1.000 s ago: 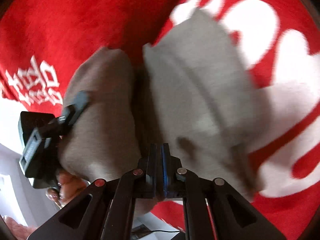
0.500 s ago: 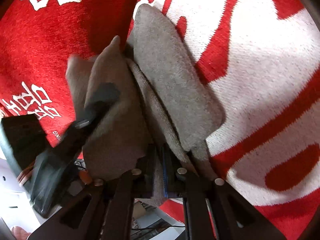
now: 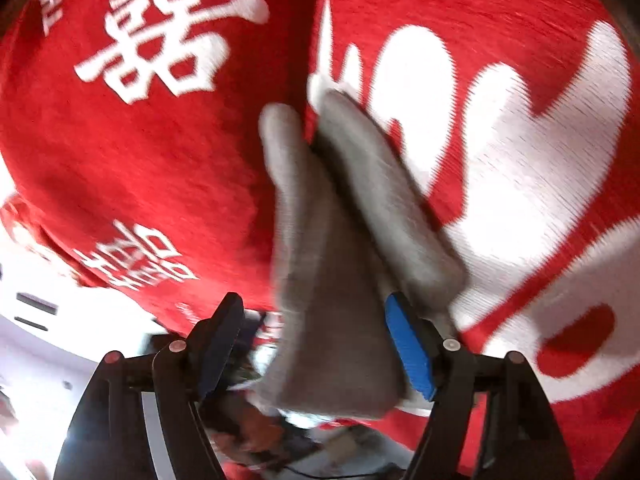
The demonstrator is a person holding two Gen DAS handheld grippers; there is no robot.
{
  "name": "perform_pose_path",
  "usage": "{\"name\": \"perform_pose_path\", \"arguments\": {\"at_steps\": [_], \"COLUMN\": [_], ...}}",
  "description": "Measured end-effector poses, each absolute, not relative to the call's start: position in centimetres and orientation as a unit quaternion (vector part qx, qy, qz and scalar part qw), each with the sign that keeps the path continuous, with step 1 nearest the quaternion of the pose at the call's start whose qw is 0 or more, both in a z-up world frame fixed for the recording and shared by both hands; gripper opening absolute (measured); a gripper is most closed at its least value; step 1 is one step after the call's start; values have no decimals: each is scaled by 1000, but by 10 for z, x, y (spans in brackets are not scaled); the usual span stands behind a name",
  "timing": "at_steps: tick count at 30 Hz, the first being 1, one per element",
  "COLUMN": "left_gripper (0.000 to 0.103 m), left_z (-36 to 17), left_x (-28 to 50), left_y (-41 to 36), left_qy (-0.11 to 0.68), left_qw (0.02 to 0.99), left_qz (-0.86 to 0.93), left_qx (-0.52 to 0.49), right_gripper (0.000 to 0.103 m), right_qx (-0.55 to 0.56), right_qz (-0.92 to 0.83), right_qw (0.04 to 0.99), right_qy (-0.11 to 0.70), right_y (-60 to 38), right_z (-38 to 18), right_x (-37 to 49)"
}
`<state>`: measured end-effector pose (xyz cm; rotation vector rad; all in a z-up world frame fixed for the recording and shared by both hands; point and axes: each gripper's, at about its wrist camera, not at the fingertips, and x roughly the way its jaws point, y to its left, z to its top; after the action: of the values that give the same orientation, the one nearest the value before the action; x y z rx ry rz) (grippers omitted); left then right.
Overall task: Fold small clothes
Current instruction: 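Hold the folded sweater bundle with the right gripper while the left gripper opens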
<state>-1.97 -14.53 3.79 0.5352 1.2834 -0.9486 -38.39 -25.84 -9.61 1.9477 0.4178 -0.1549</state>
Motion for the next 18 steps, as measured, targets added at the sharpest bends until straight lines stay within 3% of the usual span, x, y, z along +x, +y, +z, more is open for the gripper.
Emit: {"name": "perform_pose_path", "arguments": {"at_steps": [5,7,8,12,16,18], "left_gripper": [88,88,88,88,88,89], "left_z": [15,8,6,9,-7,-16], "left_x": [4,-1,-4,-19,-29,-30], "left_y": [-114,-113,-113,-113,-110,-105], "left_qy": [597,599,598,587,580,587], "left_qw": [678,678,677,671,658,651], "left_qz": [-360,-353,-354,-377,-383,-387], "left_qx": [233,238,242,251,291,286], "right_gripper": [75,29,18,17,17,17], "right_qx": [777,736,712,666,654,674], "right_qz": [-62,-77,-86,-89,-129,-126], "right_qw": [561,579,592,640,614,605], "right_qy": [280,341,367,373,422,404], "right_y": [-267,-269,-268,-259,-248,-251], "right_z": [-95,-85,-77,-43,-68,-77], "right_x": [-346,-327,-317,-324,-343,-350]}}
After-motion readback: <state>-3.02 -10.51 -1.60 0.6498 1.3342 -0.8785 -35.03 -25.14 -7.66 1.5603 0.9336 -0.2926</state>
